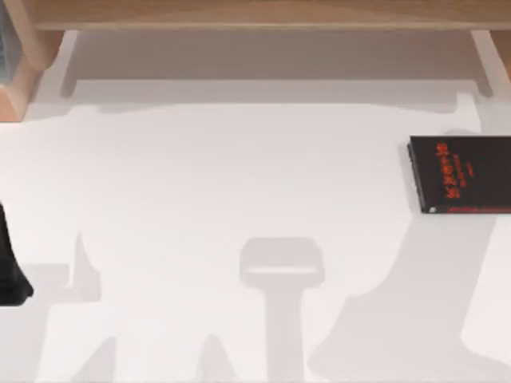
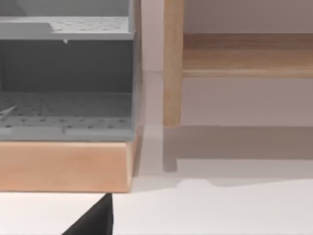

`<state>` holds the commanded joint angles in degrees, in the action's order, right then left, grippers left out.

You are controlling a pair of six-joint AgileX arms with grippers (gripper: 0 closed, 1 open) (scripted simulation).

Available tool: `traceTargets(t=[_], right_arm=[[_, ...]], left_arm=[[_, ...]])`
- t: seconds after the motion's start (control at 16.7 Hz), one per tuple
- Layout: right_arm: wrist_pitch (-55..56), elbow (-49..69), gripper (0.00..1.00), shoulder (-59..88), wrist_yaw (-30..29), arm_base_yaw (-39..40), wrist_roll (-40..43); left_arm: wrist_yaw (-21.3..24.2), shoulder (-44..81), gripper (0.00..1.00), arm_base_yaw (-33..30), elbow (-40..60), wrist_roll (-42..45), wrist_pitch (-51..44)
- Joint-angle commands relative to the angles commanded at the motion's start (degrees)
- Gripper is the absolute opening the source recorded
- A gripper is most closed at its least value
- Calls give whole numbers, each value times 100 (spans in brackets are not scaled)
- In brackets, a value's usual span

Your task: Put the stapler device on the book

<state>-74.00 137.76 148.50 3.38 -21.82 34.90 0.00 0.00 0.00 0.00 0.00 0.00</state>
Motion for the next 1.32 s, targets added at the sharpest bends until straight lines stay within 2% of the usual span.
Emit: traceTargets(t=[0.72,1.32], right_arm=[[427,-241,100,193,-5,17,-23],[427,-241,25,193,-5,17,-23]], left_arm=[[0,0,100,0,0,0,0],[0,0,100,0,0,0,0]])
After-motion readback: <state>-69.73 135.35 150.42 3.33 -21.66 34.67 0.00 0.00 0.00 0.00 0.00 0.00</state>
